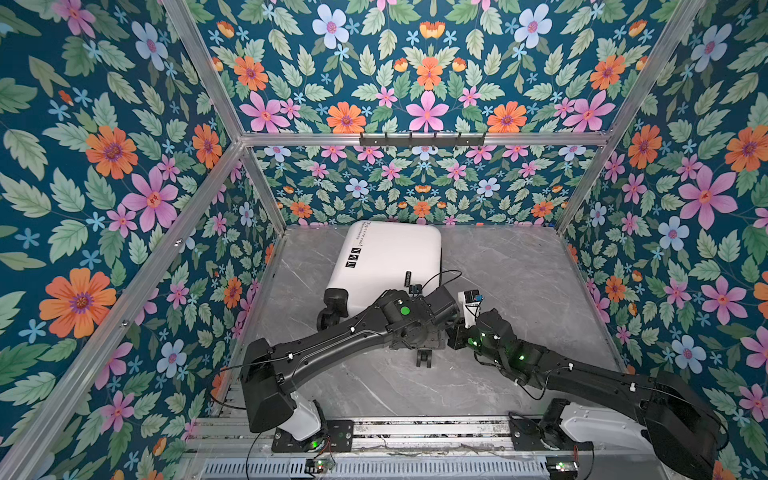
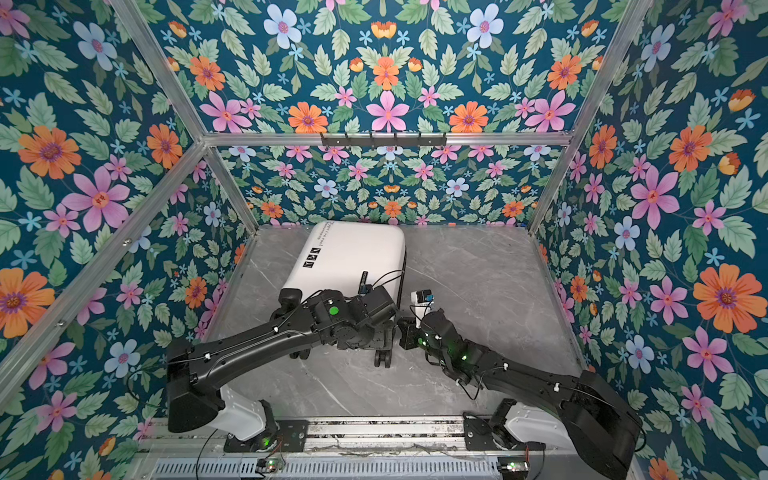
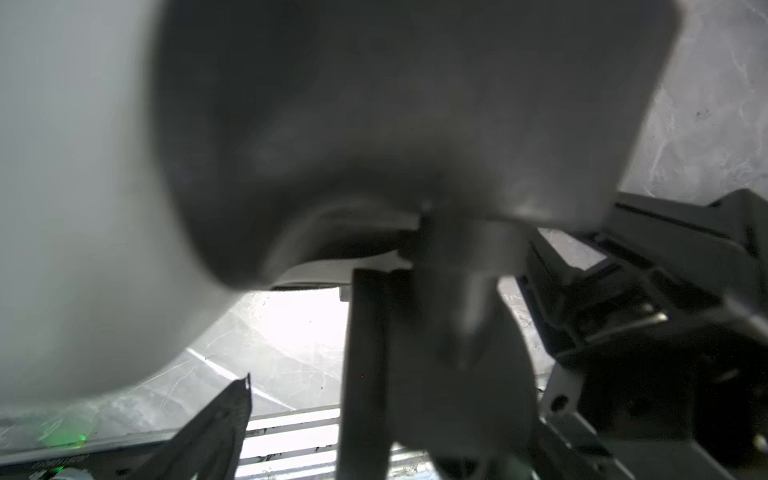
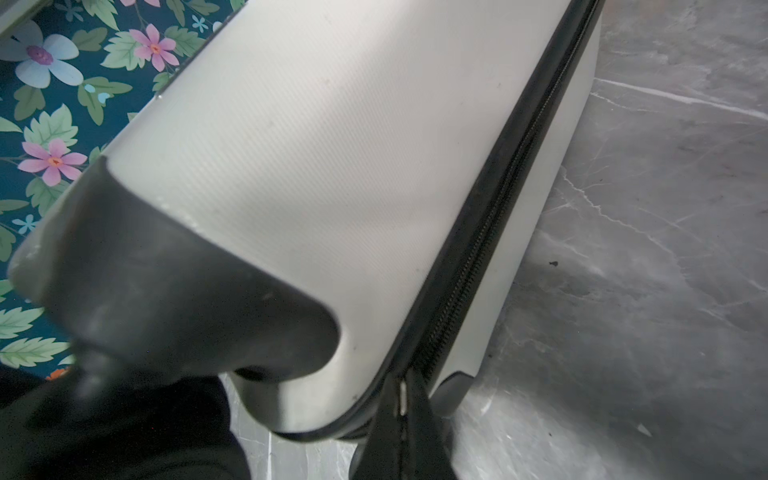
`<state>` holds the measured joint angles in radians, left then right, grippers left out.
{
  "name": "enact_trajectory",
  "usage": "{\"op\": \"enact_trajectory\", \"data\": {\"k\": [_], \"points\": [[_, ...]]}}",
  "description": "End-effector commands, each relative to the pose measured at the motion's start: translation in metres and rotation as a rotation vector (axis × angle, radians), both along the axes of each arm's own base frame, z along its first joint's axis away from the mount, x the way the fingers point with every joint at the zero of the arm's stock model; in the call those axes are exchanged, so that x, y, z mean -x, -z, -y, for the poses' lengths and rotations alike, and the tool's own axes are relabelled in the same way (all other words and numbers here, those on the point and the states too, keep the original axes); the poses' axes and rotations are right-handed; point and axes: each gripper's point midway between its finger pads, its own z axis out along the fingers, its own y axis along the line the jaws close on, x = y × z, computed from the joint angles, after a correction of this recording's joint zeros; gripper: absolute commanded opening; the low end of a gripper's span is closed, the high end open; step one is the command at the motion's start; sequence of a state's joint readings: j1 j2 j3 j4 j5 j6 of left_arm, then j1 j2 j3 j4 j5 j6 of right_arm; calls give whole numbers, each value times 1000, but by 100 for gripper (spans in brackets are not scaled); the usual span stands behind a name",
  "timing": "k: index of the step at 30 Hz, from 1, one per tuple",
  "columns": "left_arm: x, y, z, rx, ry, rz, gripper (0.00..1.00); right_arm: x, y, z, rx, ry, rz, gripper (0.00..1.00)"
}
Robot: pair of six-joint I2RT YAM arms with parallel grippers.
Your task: Pack the luggage
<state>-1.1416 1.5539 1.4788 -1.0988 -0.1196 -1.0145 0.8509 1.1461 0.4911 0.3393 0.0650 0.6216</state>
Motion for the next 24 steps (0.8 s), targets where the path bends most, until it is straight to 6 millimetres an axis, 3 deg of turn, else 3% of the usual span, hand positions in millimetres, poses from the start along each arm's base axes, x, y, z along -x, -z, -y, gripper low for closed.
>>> {"op": "enact_trajectory", "data": {"k": [1, 7, 10, 12, 14, 16, 17, 24], "points": [[-9, -5, 8, 6, 20, 45, 87, -5, -15, 0, -59, 25, 45, 0], [-22, 0, 16, 7, 21, 58, 85, -6, -15, 0, -69, 34, 45, 0], [-26, 6, 16, -1, 20, 49, 78, -7, -17, 0, -73, 41, 47, 0], [-26, 7, 18, -1, 28, 49, 61, -7, -17, 1, -69, 43, 49, 0], [-26, 9, 16, -4, 25, 46, 30, -8, -14, 1, -51, 43, 49, 0], [-25, 8, 12, -2, 18, 47, 6, -9, -10, 5, -32, 56, 54, 0], [-25, 7, 10, 2, 12, 49, 0, -10, -8, 8, -20, 72, 55, 0], [-18, 0, -2, 21, 4, 47, 0, -35, -8, 23, -21, 161, 108, 0]]}}
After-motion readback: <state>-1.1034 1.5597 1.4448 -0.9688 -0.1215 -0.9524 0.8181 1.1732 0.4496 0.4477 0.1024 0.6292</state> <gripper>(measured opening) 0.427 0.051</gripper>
